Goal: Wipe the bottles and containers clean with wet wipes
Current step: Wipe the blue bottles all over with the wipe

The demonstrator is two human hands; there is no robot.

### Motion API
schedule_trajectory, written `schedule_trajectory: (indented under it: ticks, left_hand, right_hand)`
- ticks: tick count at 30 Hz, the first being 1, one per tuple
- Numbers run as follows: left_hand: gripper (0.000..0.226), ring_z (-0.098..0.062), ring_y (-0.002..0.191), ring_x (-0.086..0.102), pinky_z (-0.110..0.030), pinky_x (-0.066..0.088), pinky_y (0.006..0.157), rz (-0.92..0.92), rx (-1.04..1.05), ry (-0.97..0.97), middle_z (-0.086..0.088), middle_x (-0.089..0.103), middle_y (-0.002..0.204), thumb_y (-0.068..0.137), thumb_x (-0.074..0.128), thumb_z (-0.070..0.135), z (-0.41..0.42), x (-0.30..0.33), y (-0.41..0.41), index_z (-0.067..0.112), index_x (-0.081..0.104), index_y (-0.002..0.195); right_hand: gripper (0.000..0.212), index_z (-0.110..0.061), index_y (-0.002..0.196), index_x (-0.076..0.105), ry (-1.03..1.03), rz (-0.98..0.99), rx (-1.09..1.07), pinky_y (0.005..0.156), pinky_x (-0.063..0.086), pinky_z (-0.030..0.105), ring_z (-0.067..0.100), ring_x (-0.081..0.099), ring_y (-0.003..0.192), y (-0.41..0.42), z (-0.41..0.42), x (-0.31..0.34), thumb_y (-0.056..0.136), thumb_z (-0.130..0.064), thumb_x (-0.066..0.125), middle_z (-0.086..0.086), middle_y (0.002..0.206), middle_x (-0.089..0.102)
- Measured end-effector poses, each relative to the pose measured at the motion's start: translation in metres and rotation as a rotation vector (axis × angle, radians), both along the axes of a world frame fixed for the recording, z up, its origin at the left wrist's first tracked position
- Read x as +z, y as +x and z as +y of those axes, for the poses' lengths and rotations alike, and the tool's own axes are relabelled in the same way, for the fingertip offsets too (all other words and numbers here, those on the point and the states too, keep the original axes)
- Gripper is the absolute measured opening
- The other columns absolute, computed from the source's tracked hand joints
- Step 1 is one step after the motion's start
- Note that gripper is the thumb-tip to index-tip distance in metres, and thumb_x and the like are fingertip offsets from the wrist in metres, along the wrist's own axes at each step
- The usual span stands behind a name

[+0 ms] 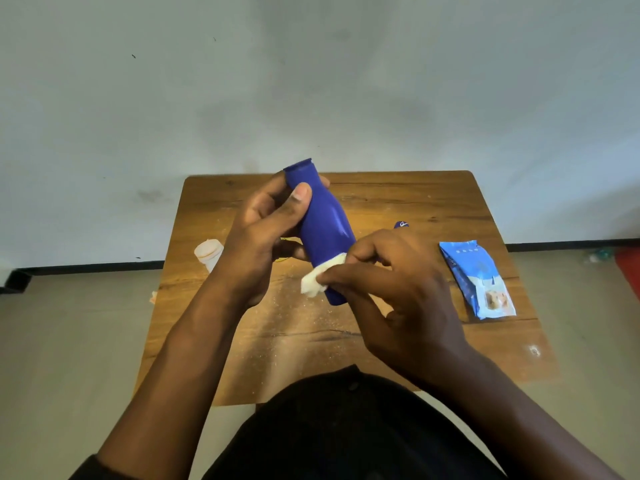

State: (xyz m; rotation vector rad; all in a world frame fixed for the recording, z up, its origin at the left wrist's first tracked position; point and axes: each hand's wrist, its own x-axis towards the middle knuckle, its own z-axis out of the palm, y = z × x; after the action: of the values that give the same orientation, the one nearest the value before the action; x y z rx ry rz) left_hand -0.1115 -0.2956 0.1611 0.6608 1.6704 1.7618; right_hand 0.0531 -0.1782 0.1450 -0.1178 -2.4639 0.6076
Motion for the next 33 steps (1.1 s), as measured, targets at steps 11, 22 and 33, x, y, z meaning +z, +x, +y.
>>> schedule_trajectory:
  ticks: [11, 22, 33]
  left_hand:
    - [0.033, -0.031, 0.09, 0.066, -0.046, 0.046, 0.076, -0.099, -0.054, -0.029, -0.008, 0.075, 0.1, 0.102, 0.056, 0.039, 0.017, -0.01, 0.0, 0.016, 0.075, 0.114]
    - [0.026, -0.022, 0.101, 0.075, -0.033, 0.062, 0.071, 0.025, 0.151, -0.096, -0.007, 0.076, 0.115, 0.106, 0.06, 0.029, 0.034, -0.049, -0.024, 0.017, 0.069, 0.127]
    - [0.032, -0.019, 0.092, 0.072, -0.033, 0.056, 0.08, 0.477, 0.012, -0.534, 0.008, 0.074, 0.11, 0.084, 0.084, 0.017, 0.075, -0.115, -0.05, 0.027, 0.071, 0.112]
  right_hand:
    - [0.023, -0.022, 0.116, 0.078, -0.24, 0.072, -0.051, 0.077, 0.051, 0.033, 0.015, 0.061, 0.096, -0.016, 0.021, 0.003, 0.095, -0.016, 0.071, 0.0, 0.103, 0.068]
    - [0.017, -0.035, 0.107, 0.077, -0.383, -0.361, 0.091, 0.073, 0.041, 0.009, 0.01, 0.063, 0.093, 0.036, 0.054, -0.035, 0.095, -0.036, 0.065, -0.018, 0.097, 0.065]
    - [0.01, -0.022, 0.097, 0.076, -0.978, -0.348, -0.236, 0.069, 0.058, 0.02, 0.01, 0.071, 0.078, 0.037, 0.062, -0.044, 0.092, -0.014, 0.078, -0.001, 0.087, 0.075]
